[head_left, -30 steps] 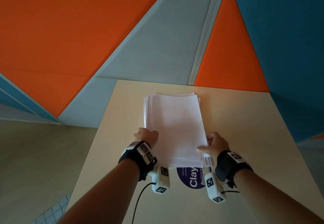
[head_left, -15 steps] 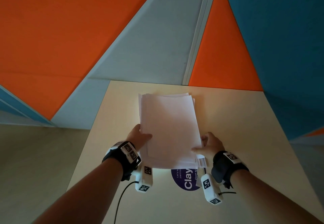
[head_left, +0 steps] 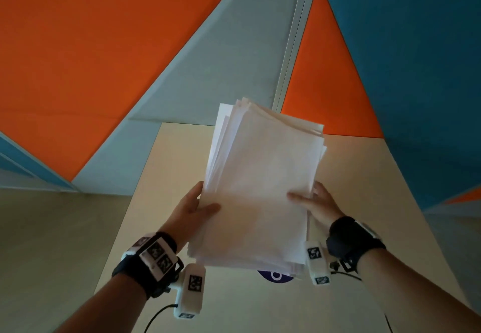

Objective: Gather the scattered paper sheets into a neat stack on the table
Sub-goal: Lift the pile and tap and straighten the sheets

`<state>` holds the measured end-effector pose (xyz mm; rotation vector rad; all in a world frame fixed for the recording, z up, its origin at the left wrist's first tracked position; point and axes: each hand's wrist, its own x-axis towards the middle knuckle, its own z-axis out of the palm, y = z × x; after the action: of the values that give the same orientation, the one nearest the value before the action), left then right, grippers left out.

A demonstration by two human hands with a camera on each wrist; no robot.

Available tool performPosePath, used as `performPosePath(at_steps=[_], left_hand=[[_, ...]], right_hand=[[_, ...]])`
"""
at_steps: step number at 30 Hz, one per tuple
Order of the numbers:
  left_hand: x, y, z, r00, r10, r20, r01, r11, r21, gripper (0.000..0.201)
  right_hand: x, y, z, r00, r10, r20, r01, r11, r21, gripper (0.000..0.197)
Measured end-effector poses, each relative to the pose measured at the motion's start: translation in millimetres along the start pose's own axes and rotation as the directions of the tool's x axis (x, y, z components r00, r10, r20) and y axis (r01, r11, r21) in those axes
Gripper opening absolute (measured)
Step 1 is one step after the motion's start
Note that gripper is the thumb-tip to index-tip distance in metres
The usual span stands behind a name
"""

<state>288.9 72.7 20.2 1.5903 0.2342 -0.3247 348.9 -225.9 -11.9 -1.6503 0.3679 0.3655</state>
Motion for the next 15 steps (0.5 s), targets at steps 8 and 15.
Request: performPosePath(at_steps=[8,15], left_hand=[[-26.4,9.5,5.9,0.982,0.184,-0.033,-0.179,0.976,0.122,0.040],[-65.7,32.8,22.4,0.960,0.266,-0.083,-0.266,0.964,0.014,0.022]], right_hand=[[-62.7,-51.5,-3.9,0.992,-0.123,-0.035,0.126,0.987,0.103,0.050],[-128.7,-46.5,4.5,0.972,-0.226,-0.070,0.228,0.973,0.020,0.054]])
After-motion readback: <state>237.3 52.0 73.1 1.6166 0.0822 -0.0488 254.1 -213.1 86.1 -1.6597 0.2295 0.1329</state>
